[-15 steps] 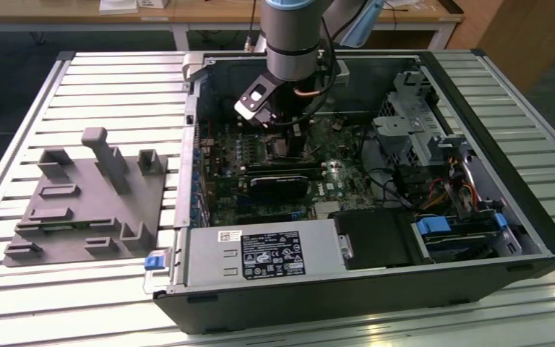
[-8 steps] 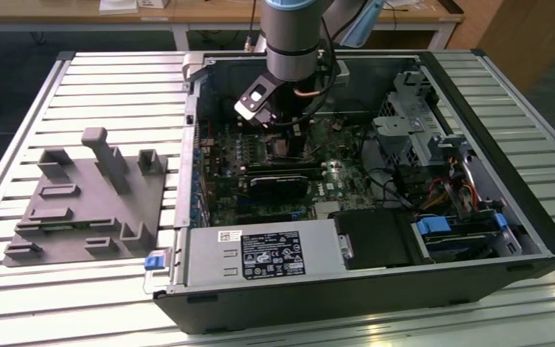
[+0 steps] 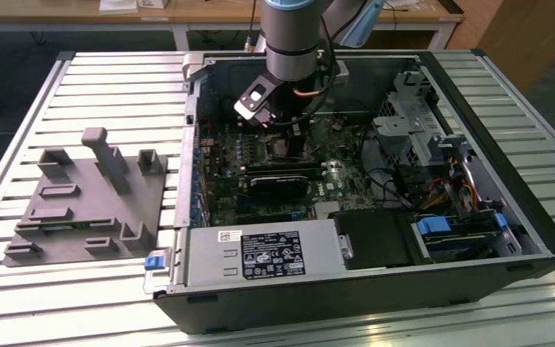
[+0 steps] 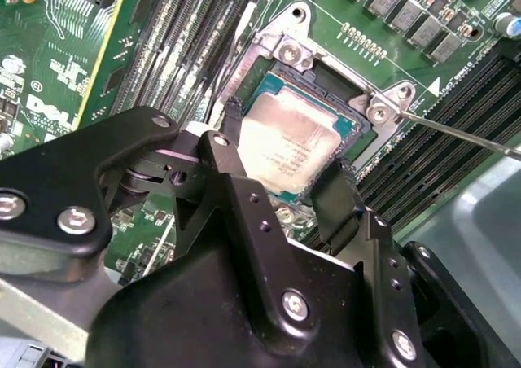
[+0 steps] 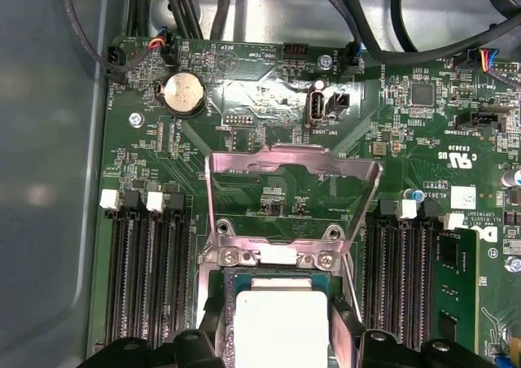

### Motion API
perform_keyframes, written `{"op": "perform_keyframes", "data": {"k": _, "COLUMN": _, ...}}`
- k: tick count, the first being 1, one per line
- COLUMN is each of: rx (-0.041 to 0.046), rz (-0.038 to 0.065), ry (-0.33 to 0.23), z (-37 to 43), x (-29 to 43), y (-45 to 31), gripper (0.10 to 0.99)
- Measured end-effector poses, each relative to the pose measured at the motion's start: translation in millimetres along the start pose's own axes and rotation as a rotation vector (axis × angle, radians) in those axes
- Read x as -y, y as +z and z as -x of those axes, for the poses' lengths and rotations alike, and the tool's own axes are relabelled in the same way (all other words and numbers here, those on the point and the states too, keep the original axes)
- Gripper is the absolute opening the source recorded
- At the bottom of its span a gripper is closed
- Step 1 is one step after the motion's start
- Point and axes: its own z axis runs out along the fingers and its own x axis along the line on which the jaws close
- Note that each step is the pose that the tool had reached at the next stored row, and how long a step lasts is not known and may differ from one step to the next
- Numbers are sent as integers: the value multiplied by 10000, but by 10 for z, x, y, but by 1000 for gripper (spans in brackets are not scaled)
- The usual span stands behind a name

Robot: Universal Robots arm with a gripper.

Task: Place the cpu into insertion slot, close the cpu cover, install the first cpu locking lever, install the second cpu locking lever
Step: 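Place the cpu into insertion slot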

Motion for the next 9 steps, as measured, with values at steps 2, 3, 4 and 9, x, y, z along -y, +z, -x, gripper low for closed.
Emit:
{"op": "perform_keyframes", "data": {"k": 2, "rx": 1, "rz": 0, "ry": 1, "z": -1, "x": 8, "y": 0, "gripper": 616}}
{"op": "perform_keyframes", "data": {"k": 3, "rx": 1, "rz": -1, "ry": 4, "z": -2, "x": 11, "y": 0, "gripper": 616}}
{"op": "perform_keyframes", "data": {"k": 4, "rx": 2, "rz": -1, "ry": 6, "z": -2, "x": 12, "y": 0, "gripper": 616}}
{"op": "perform_keyframes", "data": {"k": 9, "rx": 3, "rz": -1, "ry": 34, "z": -18, "x": 13, "y": 4, "gripper": 616}}
